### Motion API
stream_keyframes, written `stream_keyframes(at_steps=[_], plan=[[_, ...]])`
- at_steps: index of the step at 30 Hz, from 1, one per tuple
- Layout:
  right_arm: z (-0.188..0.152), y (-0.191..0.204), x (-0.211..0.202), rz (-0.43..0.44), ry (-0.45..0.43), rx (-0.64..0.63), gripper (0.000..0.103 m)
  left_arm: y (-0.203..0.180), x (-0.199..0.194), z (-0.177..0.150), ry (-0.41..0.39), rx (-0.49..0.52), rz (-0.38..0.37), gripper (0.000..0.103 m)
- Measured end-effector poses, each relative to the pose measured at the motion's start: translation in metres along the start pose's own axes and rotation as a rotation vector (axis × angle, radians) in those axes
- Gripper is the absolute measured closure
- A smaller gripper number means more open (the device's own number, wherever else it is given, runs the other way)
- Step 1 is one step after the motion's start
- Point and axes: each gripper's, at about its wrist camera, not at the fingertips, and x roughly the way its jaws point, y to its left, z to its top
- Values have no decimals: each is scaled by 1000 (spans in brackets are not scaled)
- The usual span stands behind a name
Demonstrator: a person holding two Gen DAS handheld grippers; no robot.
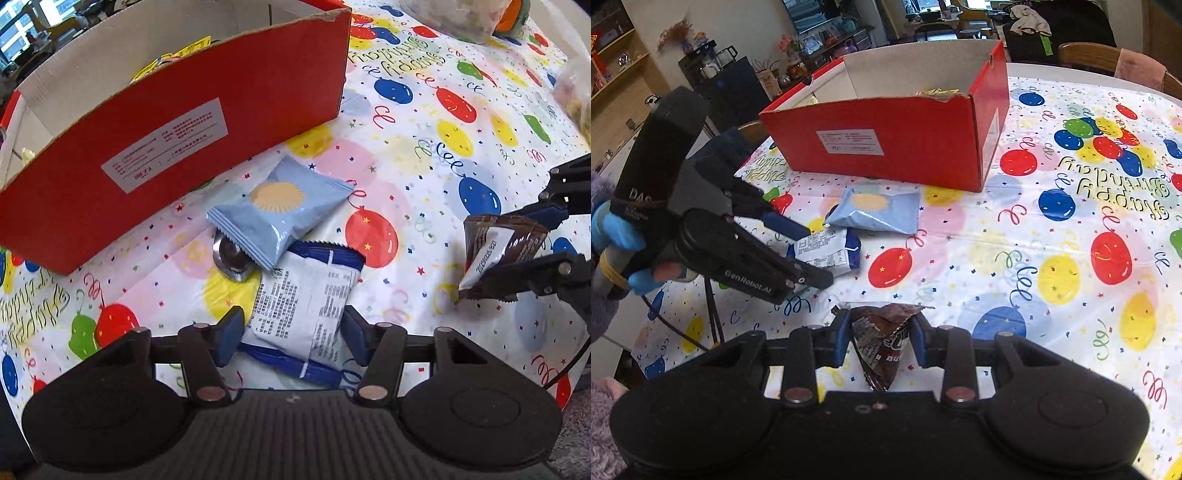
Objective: Organize snacks
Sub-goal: 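Grasp the white-and-blue wrapper with the left gripper while the right grasps the brown chocolate packet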
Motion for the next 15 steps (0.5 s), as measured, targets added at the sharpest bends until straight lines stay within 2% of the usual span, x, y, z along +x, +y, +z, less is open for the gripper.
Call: stream_keyframes(at_steps=[7,15], plan=[[3,-3,-7,-3,-23,21,71,-3,-7,-14,-12,-141,14,54],[7,0,-19,-1,-44,7,71,0,-26,-40,-44,-354,-2,54]])
